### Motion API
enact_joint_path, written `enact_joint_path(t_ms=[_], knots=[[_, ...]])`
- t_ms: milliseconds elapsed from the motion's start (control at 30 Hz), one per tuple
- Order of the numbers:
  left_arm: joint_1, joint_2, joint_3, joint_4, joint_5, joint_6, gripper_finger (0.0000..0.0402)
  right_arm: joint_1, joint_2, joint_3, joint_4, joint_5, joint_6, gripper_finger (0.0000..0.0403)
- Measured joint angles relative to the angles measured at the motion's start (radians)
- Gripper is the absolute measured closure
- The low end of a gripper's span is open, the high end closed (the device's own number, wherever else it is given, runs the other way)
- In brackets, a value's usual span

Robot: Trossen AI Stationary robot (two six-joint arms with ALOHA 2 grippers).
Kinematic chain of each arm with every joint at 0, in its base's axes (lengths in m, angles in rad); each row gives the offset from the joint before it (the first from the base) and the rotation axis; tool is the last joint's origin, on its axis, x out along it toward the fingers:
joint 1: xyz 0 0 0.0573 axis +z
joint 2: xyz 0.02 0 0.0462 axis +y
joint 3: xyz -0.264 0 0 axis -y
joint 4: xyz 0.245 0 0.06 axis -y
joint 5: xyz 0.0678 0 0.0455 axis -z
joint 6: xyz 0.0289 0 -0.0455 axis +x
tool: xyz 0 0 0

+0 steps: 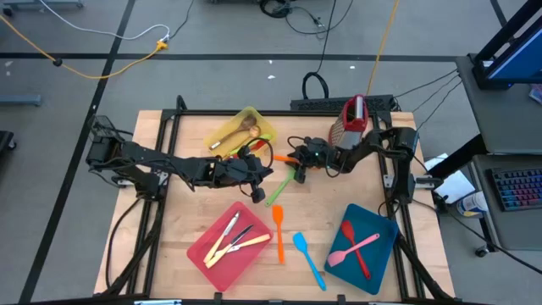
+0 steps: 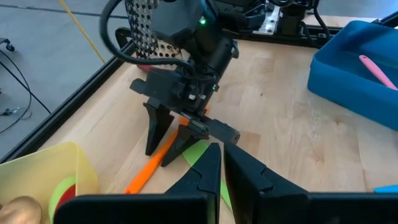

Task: Pick & Place Kitchen Items
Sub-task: Put the orange spatula into the blue bin

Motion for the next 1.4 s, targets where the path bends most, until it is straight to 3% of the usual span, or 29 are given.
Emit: enact_joint_path(t_ms=[433,700,1033,1400], knots=[[0.0,0.0,0.0,0.0,0.0,-0.007,0.0376,-0.021,0.009,-0.05,0.077,-0.014,-0.007,0.0296],[0.0,0.0,0.0,0.0,0.0,-0.008,0.0376,-0.023,0.011,-0.054,0.096,-0.028,0.008,0.0375],[0.0,0.0,0.0,0.001,0.0,-0.011,0.0376,0.003,0.007,-0.056,0.218,-0.052,0.046,0.0373],[0.0,0.0,0.0,0.001,0.0,-0.01,0.0376,0.057,-0.168,-0.057,0.157,-0.077,0.074,0.037]])
